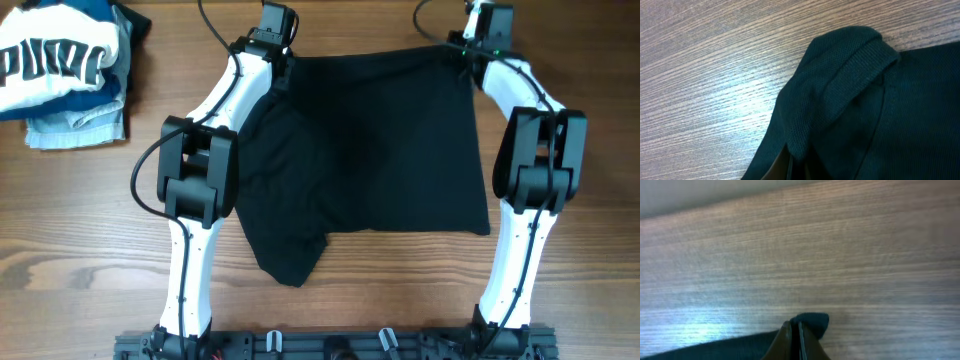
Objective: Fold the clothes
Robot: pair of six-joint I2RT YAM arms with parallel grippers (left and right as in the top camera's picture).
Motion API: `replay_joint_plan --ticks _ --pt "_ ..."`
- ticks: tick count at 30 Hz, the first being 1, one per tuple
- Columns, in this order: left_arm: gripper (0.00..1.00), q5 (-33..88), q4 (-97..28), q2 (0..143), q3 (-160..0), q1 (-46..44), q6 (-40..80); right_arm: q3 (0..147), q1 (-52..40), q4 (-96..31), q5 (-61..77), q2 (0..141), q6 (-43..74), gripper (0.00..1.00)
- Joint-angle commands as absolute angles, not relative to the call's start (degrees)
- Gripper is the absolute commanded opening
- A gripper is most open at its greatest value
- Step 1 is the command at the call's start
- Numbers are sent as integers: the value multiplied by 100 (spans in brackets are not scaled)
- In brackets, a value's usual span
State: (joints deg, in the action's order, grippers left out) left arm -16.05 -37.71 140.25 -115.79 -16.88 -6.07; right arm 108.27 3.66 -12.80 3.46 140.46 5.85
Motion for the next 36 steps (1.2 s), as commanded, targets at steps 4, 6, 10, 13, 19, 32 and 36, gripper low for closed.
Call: replay_joint_plan --ticks 4,6,10,13,19,32,36 --pt "4 -1658 -3817 13485 -11614 -1568 -202 12234 377 -2585 -5 14033 -178 4" --pt "4 -1658 -3887 13336 -11614 -1540 -204 12274 384 -2847 -3 13990 -235 4" --pt "4 -1660 -4062 13078 -11614 -1520 -207 12274 381 -3312 5 13939 -290 4" --pt "4 -1658 -4165 12956 -11614 -1520 -207 12274 384 -3494 93 13915 -309 4" --pt "4 -1658 -4567 12932 -11614 -1520 -204 12274 388 -3833 193 13896 -309 4" --pt "4 -1653 -5730 12313 -11614 -1520 108 12274 475 -5441 1061 12870 -130 4" --pt "4 -1634 -6364 12016 -11614 -1520 252 12274 484 -6302 1057 12630 -148 4"
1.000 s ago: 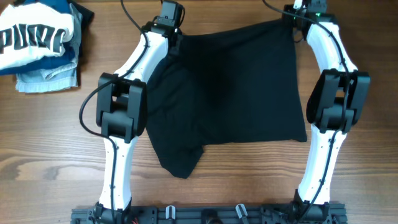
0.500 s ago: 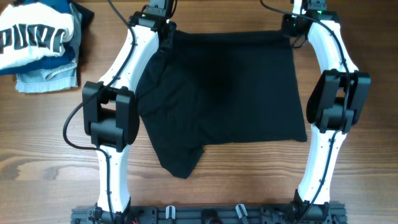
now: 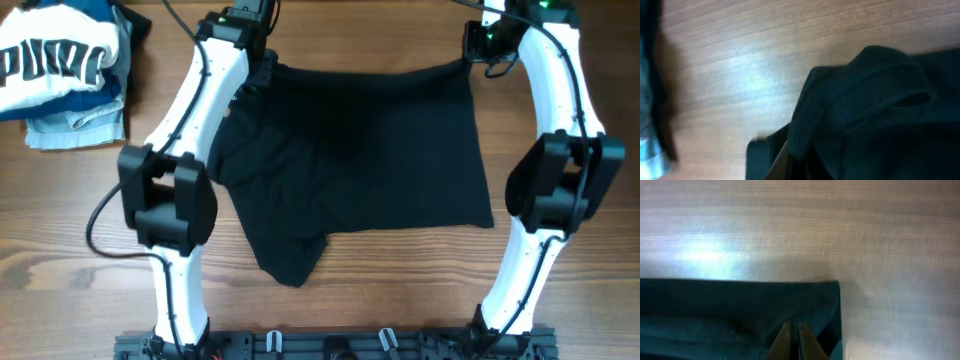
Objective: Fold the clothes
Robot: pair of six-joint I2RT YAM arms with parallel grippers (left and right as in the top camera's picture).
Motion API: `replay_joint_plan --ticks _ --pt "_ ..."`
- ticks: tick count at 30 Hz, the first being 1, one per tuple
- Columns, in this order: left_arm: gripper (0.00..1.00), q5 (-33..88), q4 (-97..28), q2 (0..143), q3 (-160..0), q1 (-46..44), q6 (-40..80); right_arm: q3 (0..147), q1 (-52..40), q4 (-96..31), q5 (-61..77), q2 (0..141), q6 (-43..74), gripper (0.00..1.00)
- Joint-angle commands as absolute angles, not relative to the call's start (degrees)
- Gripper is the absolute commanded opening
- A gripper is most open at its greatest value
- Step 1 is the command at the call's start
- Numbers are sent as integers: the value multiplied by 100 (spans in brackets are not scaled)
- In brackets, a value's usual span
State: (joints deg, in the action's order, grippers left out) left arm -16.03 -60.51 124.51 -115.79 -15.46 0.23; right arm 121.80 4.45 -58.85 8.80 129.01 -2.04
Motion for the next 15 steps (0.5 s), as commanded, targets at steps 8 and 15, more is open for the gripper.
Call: replay_joint_plan --ticks 8,15 --pt "4 -1597 -7474 11618 -11614 -1520 674 12272 532 -7583 1061 12256 -150 4" --pt "4 -1328 -8374 11581 -11611 -1520 847 12267 532 -8490 1057 12114 -176 4"
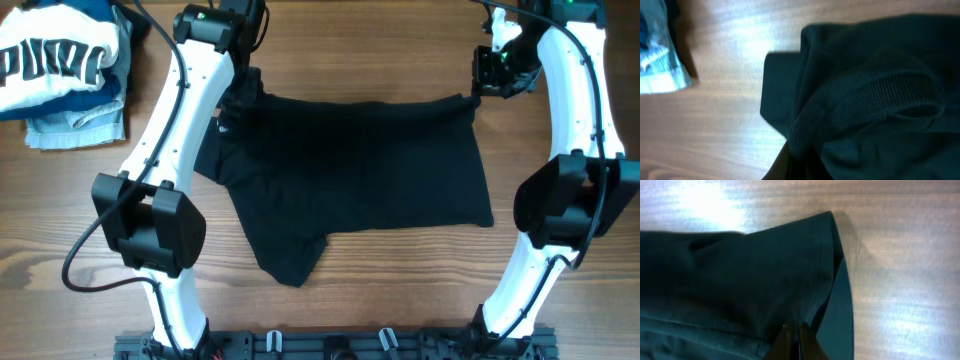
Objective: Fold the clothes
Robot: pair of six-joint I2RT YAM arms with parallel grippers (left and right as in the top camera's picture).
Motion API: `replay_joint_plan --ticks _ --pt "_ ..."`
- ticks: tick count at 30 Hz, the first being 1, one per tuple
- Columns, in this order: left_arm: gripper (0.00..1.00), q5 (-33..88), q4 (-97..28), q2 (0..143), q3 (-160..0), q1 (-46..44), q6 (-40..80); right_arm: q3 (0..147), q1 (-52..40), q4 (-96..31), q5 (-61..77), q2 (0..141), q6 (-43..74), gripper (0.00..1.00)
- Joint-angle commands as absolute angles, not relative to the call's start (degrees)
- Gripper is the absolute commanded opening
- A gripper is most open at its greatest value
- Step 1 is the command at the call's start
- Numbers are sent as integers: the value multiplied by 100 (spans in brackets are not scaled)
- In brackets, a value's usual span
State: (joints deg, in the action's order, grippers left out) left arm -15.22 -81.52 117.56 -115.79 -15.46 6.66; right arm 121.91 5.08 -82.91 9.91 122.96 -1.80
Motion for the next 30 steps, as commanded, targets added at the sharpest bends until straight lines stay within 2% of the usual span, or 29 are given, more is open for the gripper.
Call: replay_joint_plan --ticks 1,11,19,23,25,26,27,28,30 --pt "4 -1258 -8464 11581 -11611 -1520 849 12250 532 -8565 1059 12116 -180 4" --pt "4 -849 -8613 11605 -11148 -1520 969 11045 532 -7924 1059 12116 -261 4" --pt "4 -862 -7712 11605 -9848 -1498 965 10366 569 -7328 1037 12119 -283 4" --pt "4 -860 -7537 11605 -9690 -1457 945 10156 635 -7157 1046 12119 -239 4" --pt "19 -860 -7516 11605 -9690 -1457 945 10154 642 -7135 1039 12119 -239 7" --pt "46 -860 -7520 11605 -9690 -1457 945 10156 642 -7109 1039 12119 -242 22" --pt "59 -858 -7524 11605 -9690 -1457 947 10158 642 -7052 1039 12116 -239 45" --pt "66 -858 -7524 11605 -9690 -1457 945 10193 642 -7017 1041 12116 -233 50" --pt "74 -860 -7518 11603 -9706 -1457 945 10368 642 -7061 1041 12108 -132 53"
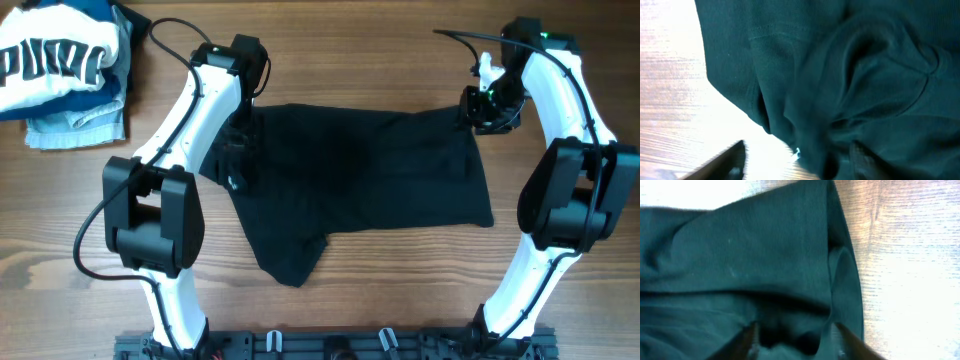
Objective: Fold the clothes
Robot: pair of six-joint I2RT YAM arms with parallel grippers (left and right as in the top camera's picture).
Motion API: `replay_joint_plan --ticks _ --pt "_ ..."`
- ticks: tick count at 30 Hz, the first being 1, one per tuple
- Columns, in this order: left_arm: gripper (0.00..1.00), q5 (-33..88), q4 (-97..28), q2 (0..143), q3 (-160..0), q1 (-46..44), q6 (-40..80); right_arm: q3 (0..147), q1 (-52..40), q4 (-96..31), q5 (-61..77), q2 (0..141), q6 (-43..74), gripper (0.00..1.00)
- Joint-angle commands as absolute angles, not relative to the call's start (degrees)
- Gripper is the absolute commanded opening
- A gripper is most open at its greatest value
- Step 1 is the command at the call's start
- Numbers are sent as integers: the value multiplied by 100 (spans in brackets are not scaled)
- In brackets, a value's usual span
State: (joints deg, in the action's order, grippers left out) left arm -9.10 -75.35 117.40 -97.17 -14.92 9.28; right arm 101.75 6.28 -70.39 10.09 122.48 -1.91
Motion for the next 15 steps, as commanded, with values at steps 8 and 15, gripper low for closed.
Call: replay_joint_plan --ticks 8,15 --pt "80 -764 -8215 10801 -10825 -1481 1719 11463 642 -8283 1232 10886 239 76" --pt "89 -196 -8965 9979 -10759 -1791 3341 11150 624 -9203 1170 9673 1162 100"
